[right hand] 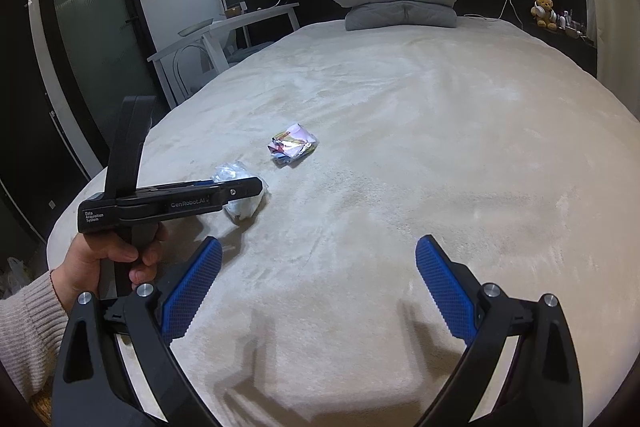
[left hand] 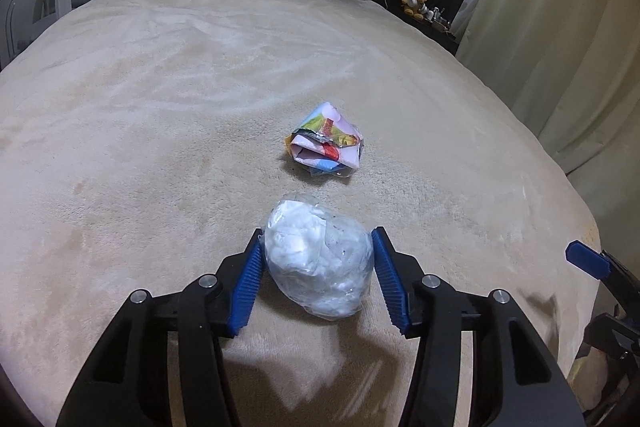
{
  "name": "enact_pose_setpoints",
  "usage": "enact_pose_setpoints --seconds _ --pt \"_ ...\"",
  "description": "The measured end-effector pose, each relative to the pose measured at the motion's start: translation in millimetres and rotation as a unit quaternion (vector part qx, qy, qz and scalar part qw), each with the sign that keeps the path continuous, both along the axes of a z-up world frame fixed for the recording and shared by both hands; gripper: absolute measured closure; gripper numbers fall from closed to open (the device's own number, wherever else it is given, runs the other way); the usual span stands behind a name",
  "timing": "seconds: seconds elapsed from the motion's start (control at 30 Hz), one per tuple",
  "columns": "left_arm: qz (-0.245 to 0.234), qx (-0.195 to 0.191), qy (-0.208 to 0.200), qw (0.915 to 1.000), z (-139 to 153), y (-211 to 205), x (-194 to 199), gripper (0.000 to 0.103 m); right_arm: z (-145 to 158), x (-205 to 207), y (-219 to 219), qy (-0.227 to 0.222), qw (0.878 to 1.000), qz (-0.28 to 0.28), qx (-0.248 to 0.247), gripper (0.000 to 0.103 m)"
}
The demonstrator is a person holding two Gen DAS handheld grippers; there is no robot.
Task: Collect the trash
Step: 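Grasp the colorful packet with the right gripper while the left holds the white bag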
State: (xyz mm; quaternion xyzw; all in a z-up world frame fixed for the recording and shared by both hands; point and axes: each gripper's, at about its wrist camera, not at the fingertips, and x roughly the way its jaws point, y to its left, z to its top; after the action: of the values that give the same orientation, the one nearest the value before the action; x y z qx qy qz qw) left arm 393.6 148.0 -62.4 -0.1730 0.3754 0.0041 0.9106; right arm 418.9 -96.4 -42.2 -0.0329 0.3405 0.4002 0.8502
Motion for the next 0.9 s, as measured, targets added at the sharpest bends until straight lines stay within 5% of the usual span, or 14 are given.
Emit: enact_pose_setpoints --seconds 0.37,0.9 --pt "0.014 -0.003 -0.034 0.9993 24 14 -29 0.051 -2 10 24 0.001 1.000 -0.002 0.004 0.007" --pt "0.029 -0.005 -0.061 0.9977 38 44 -63 0.051 -20 63 114 -0.033 0.998 0.024 -0.053 0.007"
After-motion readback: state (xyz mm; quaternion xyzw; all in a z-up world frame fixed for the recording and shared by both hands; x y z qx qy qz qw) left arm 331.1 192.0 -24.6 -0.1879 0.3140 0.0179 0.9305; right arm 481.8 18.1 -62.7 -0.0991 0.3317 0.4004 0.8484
